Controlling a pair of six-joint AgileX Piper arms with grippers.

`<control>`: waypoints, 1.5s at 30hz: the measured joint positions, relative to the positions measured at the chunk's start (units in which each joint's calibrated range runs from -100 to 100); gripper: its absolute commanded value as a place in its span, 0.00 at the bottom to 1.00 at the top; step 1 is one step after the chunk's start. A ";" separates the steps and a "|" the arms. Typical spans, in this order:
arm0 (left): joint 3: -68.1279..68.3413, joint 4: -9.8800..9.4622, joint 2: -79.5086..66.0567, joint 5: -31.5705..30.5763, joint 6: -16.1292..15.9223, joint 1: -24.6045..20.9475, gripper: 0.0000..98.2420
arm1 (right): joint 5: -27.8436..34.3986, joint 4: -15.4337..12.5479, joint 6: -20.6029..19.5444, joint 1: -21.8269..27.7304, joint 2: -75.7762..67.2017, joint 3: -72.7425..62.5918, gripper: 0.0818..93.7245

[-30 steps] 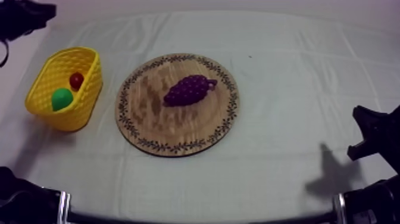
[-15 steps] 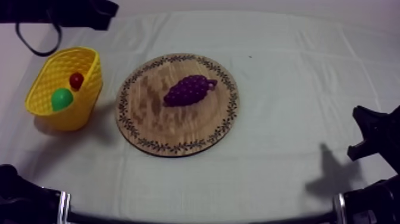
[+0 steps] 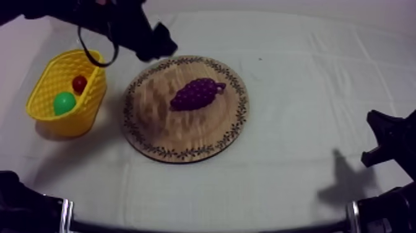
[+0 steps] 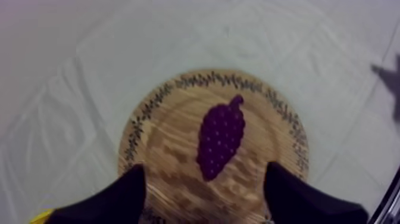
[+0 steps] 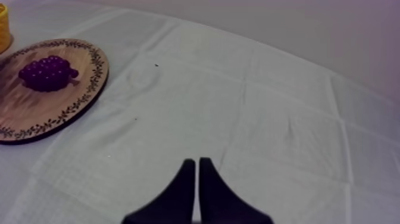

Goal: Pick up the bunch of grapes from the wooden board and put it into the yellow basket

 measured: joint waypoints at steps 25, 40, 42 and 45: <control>-5.04 1.93 28.47 -11.65 -6.06 -1.97 0.96 | 0.00 0.00 0.00 0.00 0.00 0.00 0.00; -8.84 6.94 37.62 -12.64 -10.23 -2.26 0.84 | 0.00 0.00 0.00 0.00 0.00 0.00 0.00; -9.32 7.09 38.12 -12.83 -10.52 -2.22 0.78 | 0.00 0.00 0.00 0.00 0.00 0.00 0.00; -9.51 7.54 38.76 -13.39 -11.11 -2.15 0.71 | 0.00 0.00 0.00 0.00 0.00 0.00 0.00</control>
